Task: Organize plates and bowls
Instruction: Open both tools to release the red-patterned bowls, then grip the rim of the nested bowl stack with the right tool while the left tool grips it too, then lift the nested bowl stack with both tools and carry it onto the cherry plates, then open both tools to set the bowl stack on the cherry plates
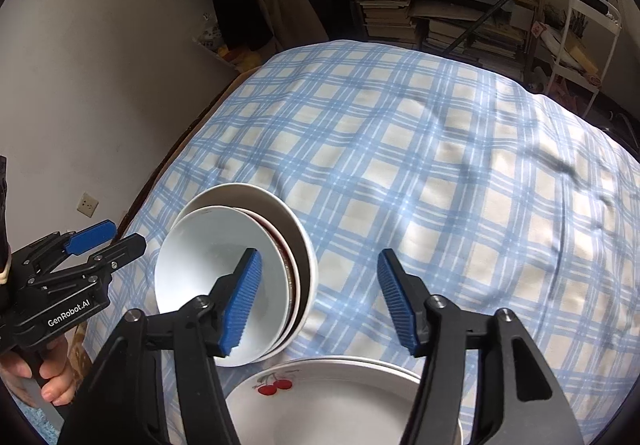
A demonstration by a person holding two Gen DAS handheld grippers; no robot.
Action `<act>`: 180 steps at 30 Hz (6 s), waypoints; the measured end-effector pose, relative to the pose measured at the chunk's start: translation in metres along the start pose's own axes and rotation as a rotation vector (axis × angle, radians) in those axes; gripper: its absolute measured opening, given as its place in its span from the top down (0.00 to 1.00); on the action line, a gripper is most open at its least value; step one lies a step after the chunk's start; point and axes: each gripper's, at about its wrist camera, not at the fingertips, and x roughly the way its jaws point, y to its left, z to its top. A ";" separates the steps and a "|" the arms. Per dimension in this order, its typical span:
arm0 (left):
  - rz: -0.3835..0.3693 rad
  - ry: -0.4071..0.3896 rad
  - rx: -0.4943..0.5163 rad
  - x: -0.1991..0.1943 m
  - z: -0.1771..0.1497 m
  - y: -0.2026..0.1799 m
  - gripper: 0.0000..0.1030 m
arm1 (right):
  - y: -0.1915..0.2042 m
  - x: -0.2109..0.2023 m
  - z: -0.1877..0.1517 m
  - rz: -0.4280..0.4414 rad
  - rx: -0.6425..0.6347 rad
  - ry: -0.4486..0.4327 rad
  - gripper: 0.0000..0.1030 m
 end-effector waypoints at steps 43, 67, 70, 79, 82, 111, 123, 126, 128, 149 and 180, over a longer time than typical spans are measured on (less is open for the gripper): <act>-0.006 0.084 0.024 0.028 -0.002 -0.002 0.22 | -0.034 0.036 -0.006 -0.038 0.074 0.067 0.11; -0.285 0.167 -0.093 0.041 0.003 -0.001 0.93 | -0.014 0.052 0.019 0.146 0.078 0.257 0.93; -0.307 0.185 -0.129 0.044 0.004 0.003 0.94 | -0.011 0.052 0.020 0.136 0.073 0.264 0.93; -0.273 0.183 -0.119 0.046 0.005 0.001 0.96 | -0.008 0.056 0.022 0.115 0.067 0.278 0.92; -0.251 0.178 -0.115 0.046 0.005 -0.001 0.97 | -0.004 0.059 0.023 0.093 0.055 0.283 0.93; -0.219 0.166 -0.142 0.054 0.005 -0.003 0.98 | 0.013 0.054 0.017 0.006 0.063 0.220 0.92; -0.218 0.137 -0.134 0.021 0.004 -0.002 0.98 | 0.027 0.016 0.014 -0.027 0.048 0.180 0.92; -0.222 0.119 -0.123 0.006 0.006 -0.006 0.98 | 0.028 -0.001 0.013 -0.028 0.048 0.162 0.92; -0.227 0.114 -0.115 -0.003 0.006 -0.011 0.98 | 0.028 -0.011 0.012 -0.035 0.049 0.157 0.92; -0.250 0.173 -0.044 -0.044 -0.065 -0.090 0.98 | -0.013 -0.087 -0.066 -0.130 0.068 0.159 0.92; -0.235 0.143 0.109 -0.042 -0.086 -0.124 0.93 | -0.060 -0.074 -0.105 -0.068 0.193 0.211 0.92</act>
